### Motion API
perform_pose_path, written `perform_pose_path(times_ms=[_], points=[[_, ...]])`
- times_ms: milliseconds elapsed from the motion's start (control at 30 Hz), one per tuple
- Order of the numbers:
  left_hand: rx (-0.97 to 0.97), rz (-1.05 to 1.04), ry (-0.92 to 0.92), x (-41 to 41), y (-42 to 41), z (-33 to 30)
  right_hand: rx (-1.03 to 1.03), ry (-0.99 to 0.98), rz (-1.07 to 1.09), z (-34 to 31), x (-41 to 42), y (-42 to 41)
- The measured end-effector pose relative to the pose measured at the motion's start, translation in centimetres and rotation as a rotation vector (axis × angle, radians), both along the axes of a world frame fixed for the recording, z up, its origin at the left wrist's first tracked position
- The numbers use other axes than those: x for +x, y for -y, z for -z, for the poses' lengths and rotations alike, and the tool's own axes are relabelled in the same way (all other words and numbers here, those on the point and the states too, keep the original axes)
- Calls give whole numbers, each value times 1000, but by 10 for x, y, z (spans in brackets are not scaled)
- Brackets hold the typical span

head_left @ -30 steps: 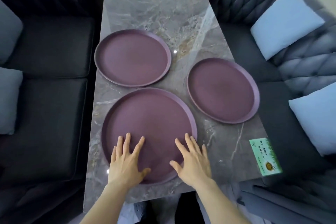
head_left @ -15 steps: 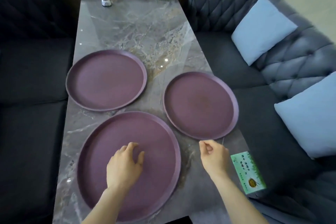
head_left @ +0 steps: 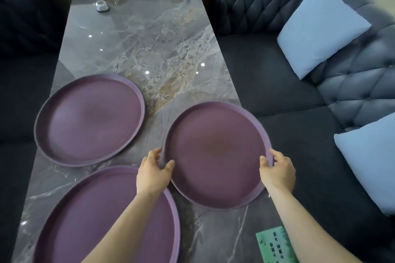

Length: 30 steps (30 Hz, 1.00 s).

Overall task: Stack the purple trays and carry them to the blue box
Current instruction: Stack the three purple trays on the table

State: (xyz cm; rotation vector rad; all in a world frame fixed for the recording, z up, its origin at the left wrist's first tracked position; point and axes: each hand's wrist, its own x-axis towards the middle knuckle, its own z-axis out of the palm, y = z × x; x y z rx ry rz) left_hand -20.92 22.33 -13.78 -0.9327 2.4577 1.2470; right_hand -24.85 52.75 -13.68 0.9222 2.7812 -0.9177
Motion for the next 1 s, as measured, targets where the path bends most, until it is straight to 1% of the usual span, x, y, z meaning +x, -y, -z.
perform_pose_path(times_ms=[167,333,467,567,667,800,900,1000], points=[[29,-63,41,-21,-14,7,-67,37,22,14,-24,-4],[68,-164,63,-25,-16,7,-161,107,152,20,-35,-15],[99,-238,0,-14,-5,-2,-154,41,255,15,-28,-9],[98,-243,-20,7,11,-10,-160,11,279,9,-7,-1],[79,-270,-39,33,36,-20,-130,-21,232,4,23,19],[19,-322,-81,78,80,-32,-45,-17,163,0,74,63],[-56,-338,-144,115,120,-37,-59,-33,136,-2,111,104],[-109,-346,-136,149,158,-35,-60,-28,123,-1,143,141]])
